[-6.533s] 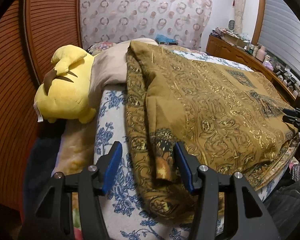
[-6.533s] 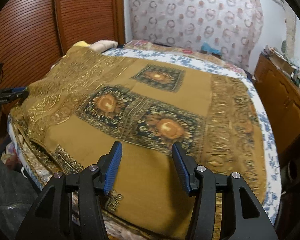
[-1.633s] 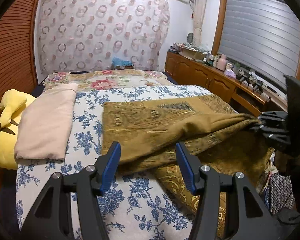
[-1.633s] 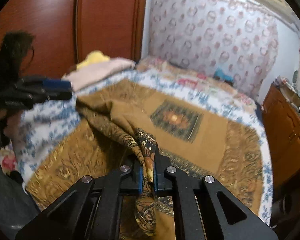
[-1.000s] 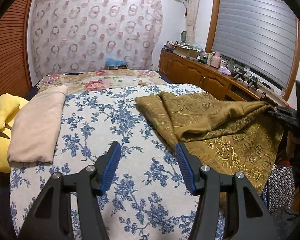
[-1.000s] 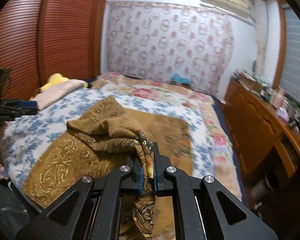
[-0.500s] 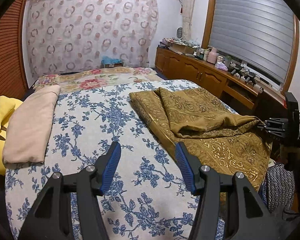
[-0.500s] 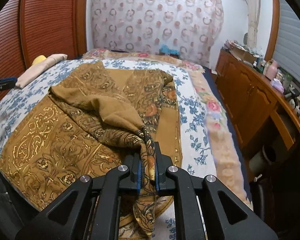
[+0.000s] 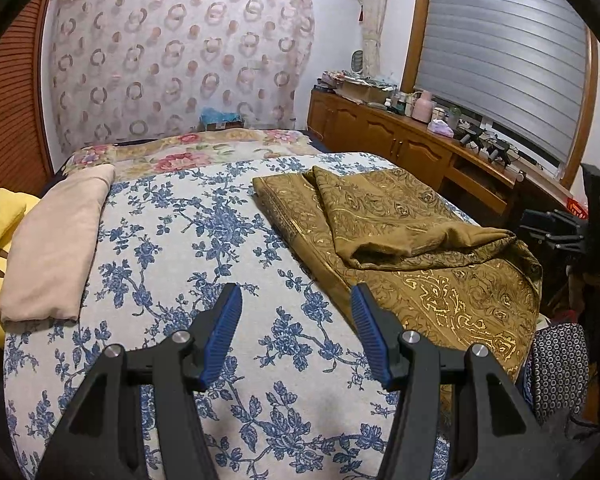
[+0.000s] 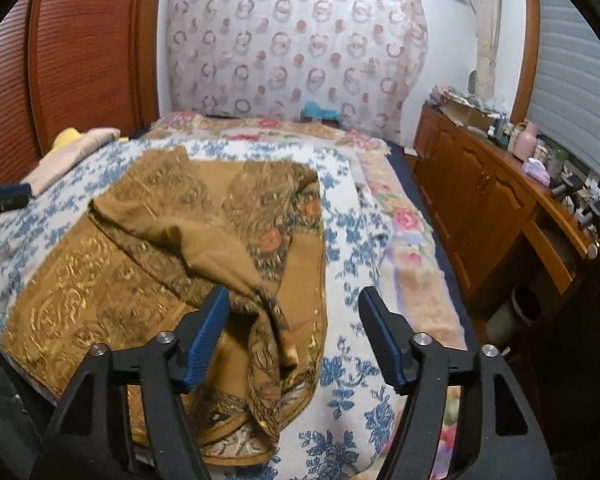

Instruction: Fold small clothes

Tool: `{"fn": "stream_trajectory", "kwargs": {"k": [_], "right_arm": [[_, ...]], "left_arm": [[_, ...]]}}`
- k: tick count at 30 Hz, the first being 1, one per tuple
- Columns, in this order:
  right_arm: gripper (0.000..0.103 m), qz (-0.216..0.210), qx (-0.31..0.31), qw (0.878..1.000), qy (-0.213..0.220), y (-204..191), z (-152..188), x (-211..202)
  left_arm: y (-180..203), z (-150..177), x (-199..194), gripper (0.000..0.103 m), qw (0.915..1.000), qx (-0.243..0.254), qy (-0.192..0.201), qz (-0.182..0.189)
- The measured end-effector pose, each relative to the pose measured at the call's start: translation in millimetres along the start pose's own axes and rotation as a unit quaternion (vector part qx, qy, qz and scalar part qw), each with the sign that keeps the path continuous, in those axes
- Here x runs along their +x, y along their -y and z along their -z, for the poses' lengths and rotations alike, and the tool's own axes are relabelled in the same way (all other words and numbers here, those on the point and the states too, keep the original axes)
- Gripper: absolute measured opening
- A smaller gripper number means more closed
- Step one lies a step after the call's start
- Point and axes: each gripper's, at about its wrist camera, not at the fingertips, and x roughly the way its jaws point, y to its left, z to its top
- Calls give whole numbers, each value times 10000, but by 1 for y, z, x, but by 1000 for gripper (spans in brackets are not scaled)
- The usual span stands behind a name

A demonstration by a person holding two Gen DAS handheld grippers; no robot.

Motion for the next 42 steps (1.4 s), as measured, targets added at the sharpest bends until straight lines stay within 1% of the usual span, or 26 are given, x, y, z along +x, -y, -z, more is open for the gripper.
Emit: {"fn": "stream_trajectory", "kwargs": {"k": [5, 12, 18, 21, 23, 26, 28, 30, 36, 37, 38, 39, 40, 41, 42], "right_arm": [[74, -168, -213, 9996, 33, -19, -14, 7], [74, -566, -687, 9960, -44, -63, -31, 33], [74, -939, -1126, 9889, -256, -98, -45, 58], [74, -1174, -1293, 9836, -450, -112, -49, 73], [74, -1288, -1399, 9796, -653, -121, -51, 87], [74, -1383, -1529, 9743, -909, -131, -49, 103], [74, -1360, -1639, 9718, -1012, -138, -46, 112], [74, -1343, -1692, 9708, -1043, -141, -45, 117], [74, -1407, -1573, 9719, -1040, -133, -48, 121], [72, -1428, -1547, 9721, -1033, -131, -48, 122], [67, -1433, -1537, 9722, -1030, -131, -49, 123], [63, -1431, -1517, 9728, -1011, -129, -49, 123], [53, -1428, -1507, 9732, -992, -128, -50, 123], [40, -1441, -1508, 9732, -971, -127, -51, 123], [32, -1445, -1524, 9732, -939, -125, -52, 122]], "left_arm": [[1, 2, 3, 56, 10000, 15, -35, 13], [4, 5, 6, 56, 9999, 40, -105, 43], [7, 7, 9, 56, 9998, 75, -163, 91], [9, 7, 11, 56, 9997, 89, -179, 117], [10, 8, 10, 56, 9997, 99, -191, 124], [12, 8, 10, 56, 9997, 105, -198, 139], [12, 8, 10, 56, 9997, 102, -200, 138], [12, 8, 10, 56, 9996, 99, -197, 147], [14, 11, 12, 56, 9995, 101, -219, 180], [15, 11, 12, 56, 9995, 104, -224, 185], [15, 12, 13, 56, 9995, 107, -231, 189], [15, 12, 13, 56, 9995, 108, -235, 192], [16, 12, 13, 56, 9995, 108, -239, 196], [15, 12, 13, 56, 9994, 108, -245, 196], [16, 12, 13, 56, 9994, 111, -250, 197]]}}
